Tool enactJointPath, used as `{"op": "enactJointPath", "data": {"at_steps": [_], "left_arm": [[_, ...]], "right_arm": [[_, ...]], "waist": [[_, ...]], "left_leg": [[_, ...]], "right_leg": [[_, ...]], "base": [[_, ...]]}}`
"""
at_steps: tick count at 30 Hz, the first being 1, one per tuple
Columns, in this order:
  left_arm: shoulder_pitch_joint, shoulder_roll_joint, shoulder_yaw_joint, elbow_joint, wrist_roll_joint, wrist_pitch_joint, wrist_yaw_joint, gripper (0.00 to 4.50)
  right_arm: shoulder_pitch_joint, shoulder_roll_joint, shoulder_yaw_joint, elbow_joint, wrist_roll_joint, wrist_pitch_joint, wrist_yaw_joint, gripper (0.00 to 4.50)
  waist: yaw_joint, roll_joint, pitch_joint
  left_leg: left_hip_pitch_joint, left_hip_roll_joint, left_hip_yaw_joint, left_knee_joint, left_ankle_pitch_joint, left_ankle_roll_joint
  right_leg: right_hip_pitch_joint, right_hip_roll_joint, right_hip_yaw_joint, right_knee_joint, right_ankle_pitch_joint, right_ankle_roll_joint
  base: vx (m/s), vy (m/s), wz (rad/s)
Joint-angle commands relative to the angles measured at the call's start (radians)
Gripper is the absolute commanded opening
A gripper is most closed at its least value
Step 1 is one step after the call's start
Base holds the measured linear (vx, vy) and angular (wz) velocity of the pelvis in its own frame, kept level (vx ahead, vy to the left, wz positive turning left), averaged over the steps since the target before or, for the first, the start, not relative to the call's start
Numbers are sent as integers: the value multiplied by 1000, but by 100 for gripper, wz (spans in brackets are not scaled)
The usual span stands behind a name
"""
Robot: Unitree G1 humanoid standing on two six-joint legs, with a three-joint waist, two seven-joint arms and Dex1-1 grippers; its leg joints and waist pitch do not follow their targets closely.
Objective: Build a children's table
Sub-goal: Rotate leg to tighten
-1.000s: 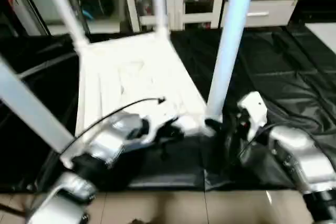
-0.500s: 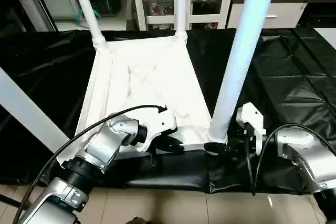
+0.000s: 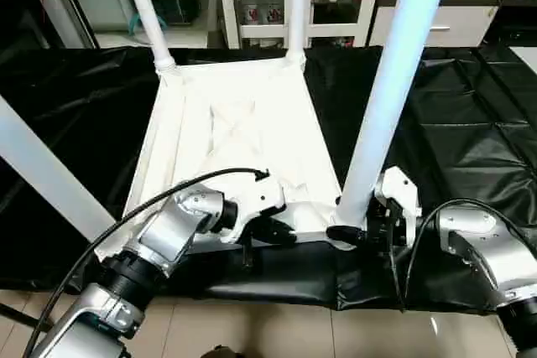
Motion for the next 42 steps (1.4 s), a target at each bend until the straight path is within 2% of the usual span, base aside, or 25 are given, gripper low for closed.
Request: {"op": "enactJointPath", "data": {"at_steps": [1,6,9,10,11,12,13,14,15,18,19,20,21,22,23,25,27,28,31,34,36,37,39,40,42], "left_arm": [[-8,-2,-21,-12,-9,7,-29,0],[-5,-3,-17,-8,-11,4,-25,0],[-7,-19,2,4,-20,5,-5,0],[-7,-19,2,4,-20,5,-5,0],[-10,-33,14,15,-30,7,7,0],[-15,-60,38,40,-44,2,34,0],[-21,-83,57,64,-56,-3,57,0],[-21,-85,58,66,-57,-4,59,0],[-26,-106,73,86,-67,-13,77,0],[-54,-183,107,176,-78,-94,149,0],[-62,-194,107,197,-71,-112,164,0],[-73,-208,105,225,-60,-133,185,0],[-80,-216,104,243,-53,-145,198,0],[-93,-233,109,271,-48,-155,225,0],[-98,-239,112,280,-46,-159,233,0],[-137,-300,144,353,-31,-186,319,0],[-164,-334,160,400,-20,-205,380,0],[-168,-337,162,407,-18,-208,385,0],[-180,-344,165,436,-13,-225,391,0],[-176,-331,153,454,3,-243,358,0],[-174,-323,148,461,14,-246,340,0],[-169,-315,141,459,21,-244,327,0],[-162,-302,132,455,29,-237,312,0],[-153,-287,124,442,28,-227,284,0],[-143,-272,120,428,24,-218,257,0]], "right_arm": [[-7,5,9,1,-1,-8,8,277],[-4,10,7,6,-4,-10,12,274],[-3,32,-10,21,-10,-17,-37,273],[-3,32,-10,21,-10,-17,-37,273],[-10,57,-25,46,-22,-28,-92,273],[-23,97,-45,86,-44,-47,-187,272],[-37,140,-68,123,-58,-57,-280,272],[-38,143,-70,126,-58,-57,-286,272],[-48,180,-91,151,-60,-54,-356,272],[-77,295,-127,222,-81,-73,-566,272],[-85,315,-127,239,-94,-81,-606,272],[-96,337,-120,262,-114,-92,-651,272],[-104,351,-115,276,-128,-100,-678,272],[-119,378,-118,299,-141,-103,-735,272],[-124,387,-120,307,-145,-104,-754,272],[-167,449,-93,356,-213,-87,-882,272],[-190,484,-74,374,-239,-65,-927,272],[-193,485,-67,377,-247,-70,-928,272],[-204,491,-59,391,-261,-97,-937,272],[-197,486,-67,375,-251,-152,-902,272],[-188,483,-69,351,-237,-165,-874,272],[-175,476,-70,317,-219,-158,-844,307],[-158,460,-63,270,-207,-148,-807,342],[-136,433,-57,213,-195,-126,-763,344],[-117,405,-53,159,-179,-99,-720,351]], "waist": [[-4,-22,-65],[-4,-22,-65],[-4,-26,-66],[-5,-23,-65],[-5,-23,-65],[-7,-30,-63],[-13,-26,-60],[-13,-26,-60],[-31,-28,-59],[-52,-26,-57],[-59,-28,-56],[-60,-26,-58],[-59,-25,-58],[-59,-20,-58],[-61,-21,-58],[-64,-21,-59],[-60,-25,-60],[-56,-22,-60],[-51,-25,-62],[-49,-20,-63],[-49,-17,-62],[-48,-18,-62],[-46,-18,-63],[-46,-9,-63],[-43,-13,-64]], "left_leg": [[28,47,-20,-67,-188,91],[28,47,-20,-66,-177,96],[27,46,-20,-63,-166,101],[26,46,-20,-64,-171,100],[27,46,-20,-65,-178,98],[25,46,-19,-66,-185,92],[24,42,-19,-69,-212,72],[24,42,-19,-69,-212,72],[22,40,-26,-79,-268,30],[26,37,-28,-83,-333,3],[24,34,-28,-84,-346,-1],[25,34,-29,-84,-349,-2],[25,35,-28,-84,-343,0],[27,36,-27,-83,-343,1],[27,35,-27,-84,-344,1],[29,33,-27,-85,-344,-11],[31,33,-26,-84,-342,-3],[30,34,-25,-83,-333,6],[24,32,-24,-80,-288,36],[23,34,-23,-78,-269,59],[24,35,-24,-80,-284,58],[23,36,-24,-81,-288,58],[23,37,-24,-82,-285,62],[23,37,-25,-82,-287,60],[22,40,-26,-82,-272,68]], "right_leg": [[38,-23,19,-64,-81,-266],[39,-23,18,-63,-69,-268],[40,-24,18,-62,-63,-271],[38,-24,18,-63,-74,-271],[38,-24,18,-63,-83,-269],[36,-25,19,-65,-105,-266],[31,-26,19,-70,-154,-259],[31,-26,19,-70,-154,-259],[37,-23,14,-73,-225,-235],[29,-23,16,-85,-267,-209],[29,-23,15,-87,-288,-200],[32,-24,15,-87,-295,-196],[29,-24,16,-90,-293,-189],[26,-24,17,-90,-286,-191],[26,-23,16,-91,-283,-191],[25,-21,15,-89,-276,-194],[25,-22,17,-92,-273,-191],[26,-23,18,-91,-262,-189],[31,-25,18,-88,-220,-190],[31,-26,16,-89,-214,-191],[30,-26,16,-91,-239,-185],[31,-26,16,-92,-245,-182],[32,-25,17,-90,-234,-179],[31,-23,16,-90,-222,-183],[36,-23,17,-86,-181,-186]], "base": [[0,0,0],[0,0,0],[0,0,0],[0,0,0],[0,0,0],[0,0,0],[0,0,0],[0,0,0],[0,0,0],[0,0,0],[0,0,0],[0,0,0],[0,0,0],[0,0,0],[0,0,0],[0,0,0],[0,0,0],[0,0,0],[0,0,0],[0,0,0],[0,0,0],[0,0,0],[0,0,0],[0,0,0],[0,0,0]]}}
